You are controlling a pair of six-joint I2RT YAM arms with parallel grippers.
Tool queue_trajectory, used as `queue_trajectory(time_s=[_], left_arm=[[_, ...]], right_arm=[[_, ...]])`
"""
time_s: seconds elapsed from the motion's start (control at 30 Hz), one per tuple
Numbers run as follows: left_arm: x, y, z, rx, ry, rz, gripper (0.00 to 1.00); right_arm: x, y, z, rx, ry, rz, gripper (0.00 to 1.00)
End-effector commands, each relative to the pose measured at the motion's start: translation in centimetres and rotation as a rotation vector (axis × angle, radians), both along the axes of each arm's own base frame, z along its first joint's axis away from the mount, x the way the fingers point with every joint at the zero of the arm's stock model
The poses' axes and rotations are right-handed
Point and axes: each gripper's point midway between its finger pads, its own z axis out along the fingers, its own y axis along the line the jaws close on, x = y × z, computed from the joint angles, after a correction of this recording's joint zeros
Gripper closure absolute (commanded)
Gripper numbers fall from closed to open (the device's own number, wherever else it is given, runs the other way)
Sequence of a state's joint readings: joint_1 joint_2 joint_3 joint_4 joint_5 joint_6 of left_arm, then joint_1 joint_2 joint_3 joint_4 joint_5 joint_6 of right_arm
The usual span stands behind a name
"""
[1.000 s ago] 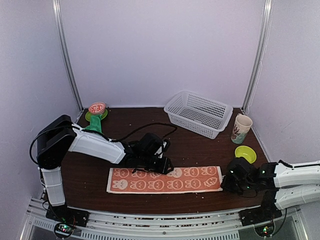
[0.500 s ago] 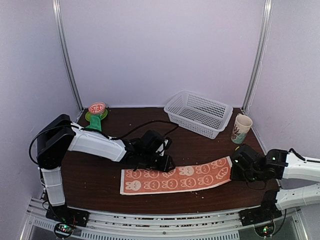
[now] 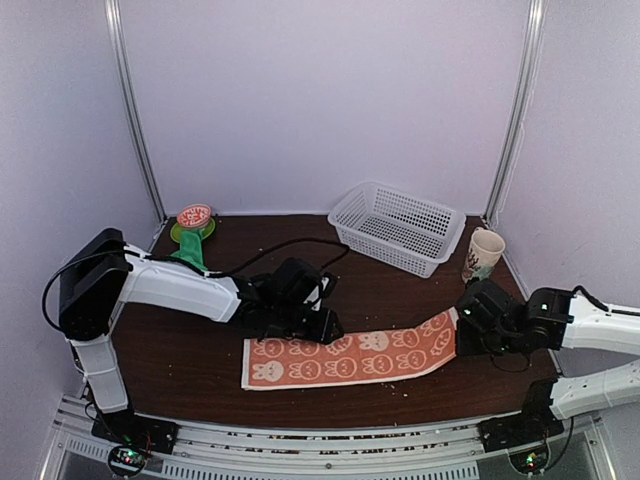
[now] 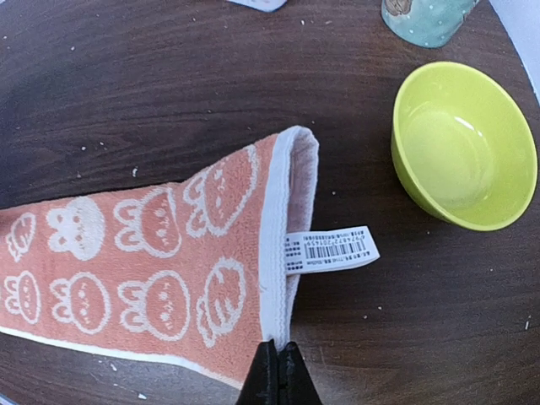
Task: Roll the towels
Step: Pick up the towel from the center of the board, then fold the towel at the center of the board.
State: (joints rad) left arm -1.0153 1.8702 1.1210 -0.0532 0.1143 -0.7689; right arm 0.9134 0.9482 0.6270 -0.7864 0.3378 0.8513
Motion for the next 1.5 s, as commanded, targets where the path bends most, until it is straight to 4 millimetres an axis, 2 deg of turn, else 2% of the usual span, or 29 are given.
queue_trajectory(time_s=[0.0, 0.23, 0.47, 0.77, 0.9, 1.17, 1.47], left_arm=[[0.3, 1.7, 3.0, -0.002, -0.061, 0.034, 0.66], [0.3, 5.7, 4.2, 0.033, -0.099, 0.106, 0.66], [0.5, 9.4, 3.9, 0.077, -0.106, 0.197, 0.67], [0.2, 12.9, 3.4, 0.079, -0.097, 0.275, 0.67], [-0.2, 14.0, 3.3, 0.069, -0.093, 0.296, 0.67], [-0.7, 16.8, 3.8, 0.06, -0.112, 0.375, 0.67], [-1.9, 20.9, 5.4, -0.008, -0.161, 0.499, 0.67]], right_arm=[[0.9, 0.3, 2.6, 0.003, -0.066, 0.009, 1.0], [1.0, -0.8, 4.4, -0.012, -0.121, -0.001, 1.0], [1.2, 2.0, 7.8, 0.154, -0.169, 0.071, 1.0], [1.7, 5.0, 9.9, 0.229, -0.176, 0.115, 1.0], [2.0, 7.3, 10.3, 0.243, -0.173, 0.159, 1.0], [2.2, 13.6, 11.3, 0.298, -0.186, 0.285, 1.0], [2.1, 21.2, 10.4, 0.32, -0.148, 0.42, 1.0]])
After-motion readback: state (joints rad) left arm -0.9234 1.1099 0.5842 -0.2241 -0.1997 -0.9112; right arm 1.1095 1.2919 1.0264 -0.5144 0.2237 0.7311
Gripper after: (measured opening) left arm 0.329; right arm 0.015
